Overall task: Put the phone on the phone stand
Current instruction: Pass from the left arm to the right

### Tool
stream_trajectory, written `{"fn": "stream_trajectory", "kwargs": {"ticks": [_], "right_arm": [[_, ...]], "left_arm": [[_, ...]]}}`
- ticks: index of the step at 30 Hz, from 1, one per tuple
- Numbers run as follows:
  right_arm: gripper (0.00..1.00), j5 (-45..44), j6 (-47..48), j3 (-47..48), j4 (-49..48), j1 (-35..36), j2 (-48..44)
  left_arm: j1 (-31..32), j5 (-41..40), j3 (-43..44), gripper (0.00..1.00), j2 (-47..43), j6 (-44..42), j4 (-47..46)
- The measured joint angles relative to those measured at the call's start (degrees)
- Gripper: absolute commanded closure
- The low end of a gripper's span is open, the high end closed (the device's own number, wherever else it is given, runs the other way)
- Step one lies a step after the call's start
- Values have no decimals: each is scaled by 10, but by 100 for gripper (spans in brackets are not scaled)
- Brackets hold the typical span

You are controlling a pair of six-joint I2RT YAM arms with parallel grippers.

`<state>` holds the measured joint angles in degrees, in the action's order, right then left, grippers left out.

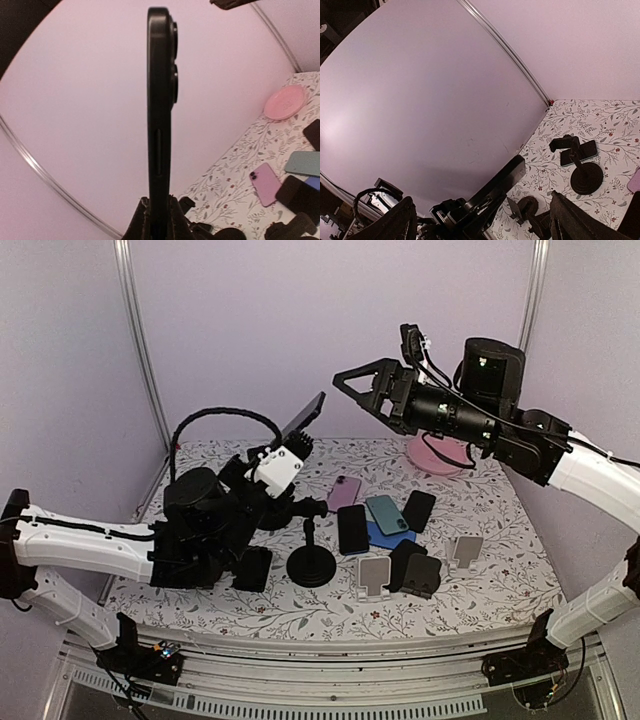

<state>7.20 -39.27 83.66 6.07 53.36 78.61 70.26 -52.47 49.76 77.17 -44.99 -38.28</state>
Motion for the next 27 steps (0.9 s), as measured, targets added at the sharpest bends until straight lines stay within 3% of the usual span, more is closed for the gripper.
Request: {"fn": "stream_trajectory", "kwargs": {"ticks": [6, 11, 17, 27], "right_arm": [[17, 20, 0, 33, 31, 0, 14], [21, 38, -2, 50, 51, 0, 26], [21, 18, 2, 52, 92, 0, 27], [31, -13, -4, 2, 86, 0, -5]], "left_arm": [[10, -50, -9, 100, 119, -382, -357], [17, -53, -8, 100, 203, -567, -449], [27, -52, 11, 100, 208, -645, -490], [28, -53, 54, 100, 209, -677, -493]]}}
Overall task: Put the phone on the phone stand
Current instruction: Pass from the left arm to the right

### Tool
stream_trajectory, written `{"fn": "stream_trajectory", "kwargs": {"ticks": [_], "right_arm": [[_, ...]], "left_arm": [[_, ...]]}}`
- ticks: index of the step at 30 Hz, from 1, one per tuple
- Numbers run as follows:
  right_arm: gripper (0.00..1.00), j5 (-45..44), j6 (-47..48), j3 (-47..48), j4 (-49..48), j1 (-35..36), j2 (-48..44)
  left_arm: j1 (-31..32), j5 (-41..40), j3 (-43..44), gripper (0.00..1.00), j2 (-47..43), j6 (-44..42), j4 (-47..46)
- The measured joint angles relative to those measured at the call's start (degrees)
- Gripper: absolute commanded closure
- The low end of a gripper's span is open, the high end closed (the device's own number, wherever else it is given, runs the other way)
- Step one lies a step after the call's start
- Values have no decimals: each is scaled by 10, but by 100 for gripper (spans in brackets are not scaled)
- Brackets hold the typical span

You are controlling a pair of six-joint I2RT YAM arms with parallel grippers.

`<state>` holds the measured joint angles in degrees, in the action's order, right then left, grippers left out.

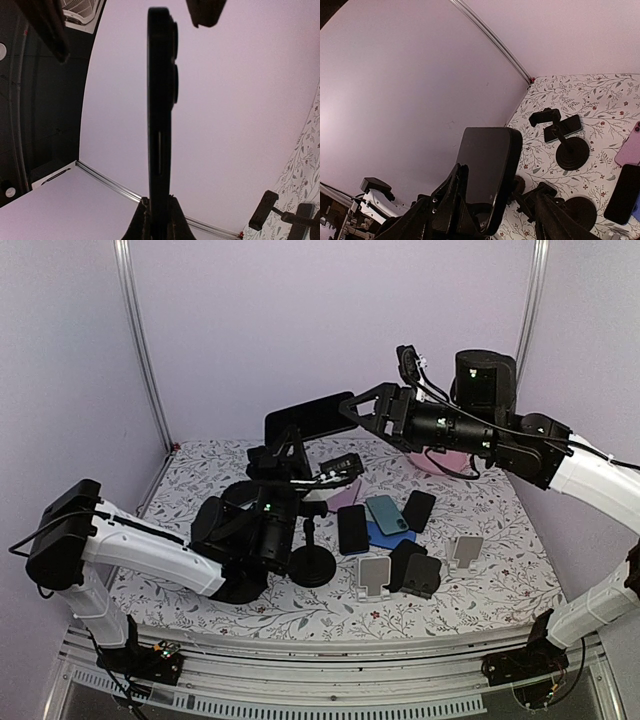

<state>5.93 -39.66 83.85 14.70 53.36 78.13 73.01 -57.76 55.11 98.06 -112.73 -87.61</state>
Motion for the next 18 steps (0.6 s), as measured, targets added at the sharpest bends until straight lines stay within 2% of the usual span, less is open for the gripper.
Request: {"fn": "stream_trajectory", "kwargs": {"ticks": [6, 12, 16, 17, 18], "right_arm": [[47, 3, -28, -58, -43, 0, -2], [72, 7, -55, -63, -88, 0, -1], [75, 7, -71, -63, -108, -1, 7], [77, 7, -73, -63, -111, -1, 10], [84, 7, -75, -63, -113, -1, 13]], "left_arm": [[0, 0, 12, 100, 10, -2, -1], [1, -3, 18, 100, 25, 2, -3], [1, -10, 25, 100, 24, 5, -4], [1, -12, 25, 100, 24, 6, -4], [1, -14, 25, 100, 24, 7, -4]]}}
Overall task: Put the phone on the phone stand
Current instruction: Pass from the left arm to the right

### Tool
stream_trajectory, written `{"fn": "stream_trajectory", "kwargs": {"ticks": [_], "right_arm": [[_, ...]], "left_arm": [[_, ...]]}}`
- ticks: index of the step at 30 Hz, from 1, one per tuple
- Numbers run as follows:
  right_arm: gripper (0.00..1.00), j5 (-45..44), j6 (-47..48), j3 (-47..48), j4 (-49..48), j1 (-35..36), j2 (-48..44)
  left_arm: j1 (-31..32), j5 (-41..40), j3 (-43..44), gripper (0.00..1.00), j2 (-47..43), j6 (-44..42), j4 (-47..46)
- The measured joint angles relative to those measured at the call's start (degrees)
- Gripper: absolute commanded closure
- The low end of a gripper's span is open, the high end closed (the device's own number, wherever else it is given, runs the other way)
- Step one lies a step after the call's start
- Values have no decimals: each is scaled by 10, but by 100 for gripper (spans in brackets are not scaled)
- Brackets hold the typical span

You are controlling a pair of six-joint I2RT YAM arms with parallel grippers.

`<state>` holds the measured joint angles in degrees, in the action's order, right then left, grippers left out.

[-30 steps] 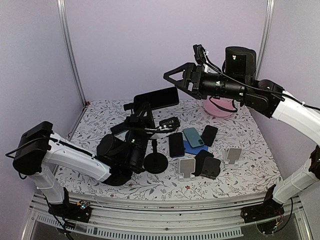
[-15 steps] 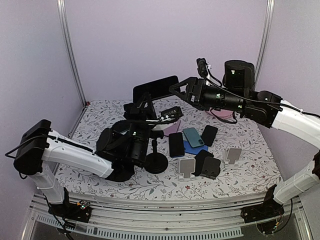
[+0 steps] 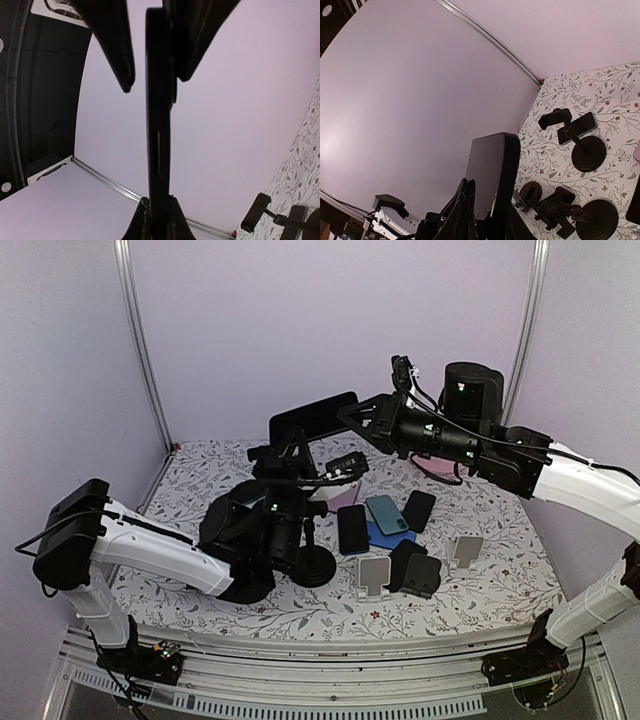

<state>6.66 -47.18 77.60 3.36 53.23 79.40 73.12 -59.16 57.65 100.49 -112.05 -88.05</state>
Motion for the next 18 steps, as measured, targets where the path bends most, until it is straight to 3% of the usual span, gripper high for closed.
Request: {"fn": "stream_trajectory", "kwargs": {"ticks": [2, 3, 12, 15, 18], "right_arm": [[92, 2, -5, 0, -5, 0, 7], [95, 3, -13, 0, -9, 0, 9], [98, 4, -3, 16, 0, 3, 24], [98, -5, 18, 19, 13, 3, 25], [98, -12, 38, 32, 25, 5, 25]], "left_arm": [[0, -3, 0, 99, 0, 3, 0], [0, -7, 0, 93, 0, 4, 0], [1, -14, -1, 21, -9, 18, 1], [2, -20, -8, 8, -24, 31, 0], [3, -29, -23, 3, -45, 59, 0]]}}
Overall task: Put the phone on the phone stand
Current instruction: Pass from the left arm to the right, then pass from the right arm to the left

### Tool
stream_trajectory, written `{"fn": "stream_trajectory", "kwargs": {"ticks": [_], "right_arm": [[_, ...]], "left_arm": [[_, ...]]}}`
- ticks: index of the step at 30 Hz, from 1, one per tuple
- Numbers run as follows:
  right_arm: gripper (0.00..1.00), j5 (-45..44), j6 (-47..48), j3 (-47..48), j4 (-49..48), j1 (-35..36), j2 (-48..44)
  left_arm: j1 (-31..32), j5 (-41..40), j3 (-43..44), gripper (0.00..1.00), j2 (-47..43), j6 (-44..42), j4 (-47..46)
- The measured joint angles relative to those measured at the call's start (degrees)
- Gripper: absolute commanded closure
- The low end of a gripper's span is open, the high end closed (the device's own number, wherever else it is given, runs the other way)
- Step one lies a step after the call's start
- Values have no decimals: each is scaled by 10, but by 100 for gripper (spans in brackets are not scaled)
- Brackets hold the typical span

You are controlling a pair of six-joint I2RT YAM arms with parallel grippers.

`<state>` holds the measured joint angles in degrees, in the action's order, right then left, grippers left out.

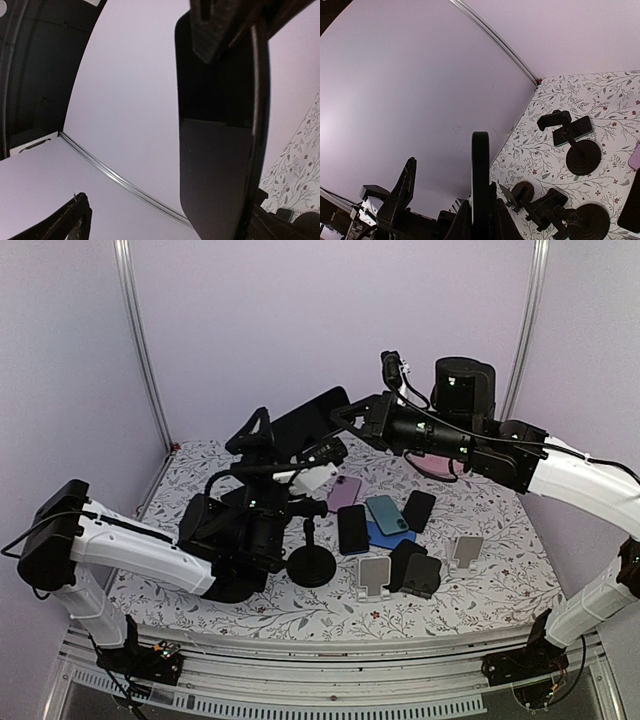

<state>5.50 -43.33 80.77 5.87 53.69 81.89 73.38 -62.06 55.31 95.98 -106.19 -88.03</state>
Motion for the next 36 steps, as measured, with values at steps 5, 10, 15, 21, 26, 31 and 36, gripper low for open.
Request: {"fn": "stream_trajectory", "kwargs": {"ticks": [5, 10, 15, 21, 26, 31, 36], "right_arm": [[98, -7, 36, 26, 10, 6, -1], [98, -8, 77, 50, 45, 7, -16], [98, -39, 134, 62, 119, 2, -47], [98, -34, 188, 89, 210, 1, -54], [98, 23, 231, 116, 263, 1, -54], [98, 96, 259, 118, 292, 2, -54], [98, 148, 280, 110, 306, 5, -53]], "left_arm": [[2, -23, -23, 3, -56, 85, 35], [22, -47, -30, 4, -134, 289, 231], [37, 44, 29, 4, -275, 723, 682], [21, 204, 26, 6, -424, 969, 859], [-53, 389, -8, 15, -483, 1094, 905], [-122, 578, -49, 20, -492, 1175, 918], [-127, 723, -87, 26, -481, 1222, 915]]}}
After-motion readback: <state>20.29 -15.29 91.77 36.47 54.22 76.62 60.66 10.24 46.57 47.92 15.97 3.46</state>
